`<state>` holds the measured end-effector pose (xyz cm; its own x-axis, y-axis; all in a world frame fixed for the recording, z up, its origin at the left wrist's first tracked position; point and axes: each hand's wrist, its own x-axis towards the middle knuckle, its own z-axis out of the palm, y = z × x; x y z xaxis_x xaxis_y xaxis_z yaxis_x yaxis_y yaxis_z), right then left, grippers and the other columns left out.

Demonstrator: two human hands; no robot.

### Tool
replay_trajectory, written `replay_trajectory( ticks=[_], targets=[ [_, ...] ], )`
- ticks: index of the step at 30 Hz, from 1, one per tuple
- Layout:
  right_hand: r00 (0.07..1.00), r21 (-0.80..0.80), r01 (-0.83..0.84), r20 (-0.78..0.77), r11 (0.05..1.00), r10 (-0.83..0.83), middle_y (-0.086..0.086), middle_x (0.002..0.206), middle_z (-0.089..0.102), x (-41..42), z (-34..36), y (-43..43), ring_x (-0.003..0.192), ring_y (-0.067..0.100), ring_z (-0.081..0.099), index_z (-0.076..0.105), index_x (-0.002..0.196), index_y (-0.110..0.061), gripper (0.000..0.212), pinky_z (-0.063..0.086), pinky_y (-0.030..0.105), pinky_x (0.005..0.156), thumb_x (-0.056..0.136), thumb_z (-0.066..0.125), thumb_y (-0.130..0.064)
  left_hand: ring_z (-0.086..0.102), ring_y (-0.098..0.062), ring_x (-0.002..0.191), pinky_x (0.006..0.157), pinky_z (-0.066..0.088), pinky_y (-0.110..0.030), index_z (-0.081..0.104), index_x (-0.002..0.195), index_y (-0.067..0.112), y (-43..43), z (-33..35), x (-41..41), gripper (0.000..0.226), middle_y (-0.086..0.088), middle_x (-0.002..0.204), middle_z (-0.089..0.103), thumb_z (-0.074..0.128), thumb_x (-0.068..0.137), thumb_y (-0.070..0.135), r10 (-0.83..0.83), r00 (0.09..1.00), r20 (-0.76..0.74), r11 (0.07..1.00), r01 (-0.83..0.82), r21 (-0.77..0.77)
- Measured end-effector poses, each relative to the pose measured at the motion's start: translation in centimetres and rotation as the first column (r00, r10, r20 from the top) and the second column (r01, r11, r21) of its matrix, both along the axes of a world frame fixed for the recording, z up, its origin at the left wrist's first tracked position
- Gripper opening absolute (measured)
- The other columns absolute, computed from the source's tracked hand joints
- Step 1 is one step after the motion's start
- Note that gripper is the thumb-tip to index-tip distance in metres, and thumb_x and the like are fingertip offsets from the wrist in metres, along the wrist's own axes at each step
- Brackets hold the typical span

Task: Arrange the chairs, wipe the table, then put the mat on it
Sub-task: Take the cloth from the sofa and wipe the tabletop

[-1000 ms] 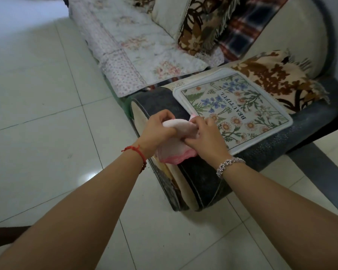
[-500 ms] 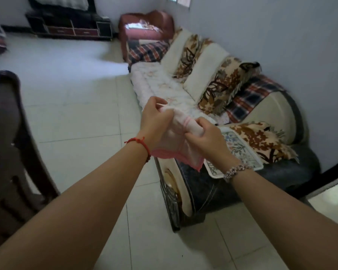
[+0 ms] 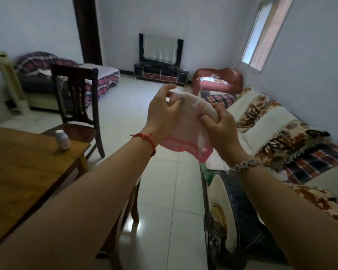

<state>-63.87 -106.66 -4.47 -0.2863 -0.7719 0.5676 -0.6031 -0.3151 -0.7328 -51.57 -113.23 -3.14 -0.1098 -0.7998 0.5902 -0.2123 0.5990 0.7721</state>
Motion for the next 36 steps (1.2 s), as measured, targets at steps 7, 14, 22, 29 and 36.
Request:
replay_trajectory(
  ticks=[7, 14, 22, 29, 36],
  targets=[
    [0.969, 0.053, -0.243, -0.026, 0.969, 0.244, -0.006, 0.074, 0.049, 15.2, -0.2, -5.0, 0.065, 0.011, 0.051, 0.051, 0.092, -0.014, 0.003, 0.047, 0.023, 0.054, 0.092, 0.049, -0.012, 0.05, -0.015, 0.074, 0.06, 0.039, -0.026, 0.048, 0.092, 0.013, -2.3, -2.1, 16.6, 0.024, 0.008, 0.074, 0.047, 0.047, 0.094, 0.037, 0.284, 0.952, 0.115, 0.945, -0.298, 0.137],
    [0.927, 0.153, -0.376, 0.071, 0.914, 0.369, -0.001, 0.075, 0.056, 31.5, -3.5, -10.9, 0.077, 0.027, 0.058, 0.056, 0.085, -0.012, 0.005, 0.052, 0.045, 0.066, 0.083, 0.06, -0.014, 0.048, -0.002, 0.063, 0.053, 0.037, -0.02, 0.053, 0.098, 0.009, -5.0, -5.7, 33.4, 0.023, 0.004, 0.075, 0.053, 0.04, 0.097, 0.028, 0.469, 0.876, 0.11, 0.876, -0.478, 0.065],
    [0.887, 0.291, -0.454, 0.237, 0.842, 0.396, -0.003, 0.08, 0.059, 45.5, -9.8, -16.7, 0.084, 0.024, 0.062, 0.054, 0.076, -0.025, 0.014, 0.056, 0.044, 0.073, 0.08, 0.067, -0.02, 0.049, -0.001, 0.066, 0.061, 0.046, -0.025, 0.057, 0.098, 0.016, -8.9, -11.8, 47.8, 0.025, 0.013, 0.072, 0.051, 0.038, 0.098, 0.032, 0.564, 0.82, 0.098, 0.798, -0.571, 0.19],
    [0.845, 0.416, -0.535, 0.29, 0.736, 0.45, -0.002, 0.084, 0.061, 53.4, -16.1, -22.9, 0.085, 0.023, 0.064, 0.056, 0.082, -0.025, 0.009, 0.056, 0.044, 0.075, 0.082, 0.065, -0.028, 0.056, -0.012, 0.07, 0.058, 0.05, -0.026, 0.051, 0.091, 0.019, -13.5, -18.4, 55.8, 0.018, 0.007, 0.075, 0.054, 0.041, 0.097, 0.034, 0.592, 0.805, 0.044, 0.731, -0.559, 0.392],
    [0.813, 0.634, -0.569, 0.339, 0.524, 0.473, -0.003, 0.075, 0.052, 59.4, -25.5, -29.3, 0.065, 0.009, 0.053, 0.051, 0.085, -0.016, 0.017, 0.041, 0.012, 0.042, 0.089, 0.056, -0.031, 0.058, -0.02, 0.086, 0.069, 0.05, -0.033, 0.051, 0.098, 0.02, -18.4, -28.4, 61.5, 0.007, 0.0, 0.09, 0.057, 0.053, 0.091, 0.022, 0.594, 0.788, 0.164, 0.57, -0.555, 0.606]
  ],
)
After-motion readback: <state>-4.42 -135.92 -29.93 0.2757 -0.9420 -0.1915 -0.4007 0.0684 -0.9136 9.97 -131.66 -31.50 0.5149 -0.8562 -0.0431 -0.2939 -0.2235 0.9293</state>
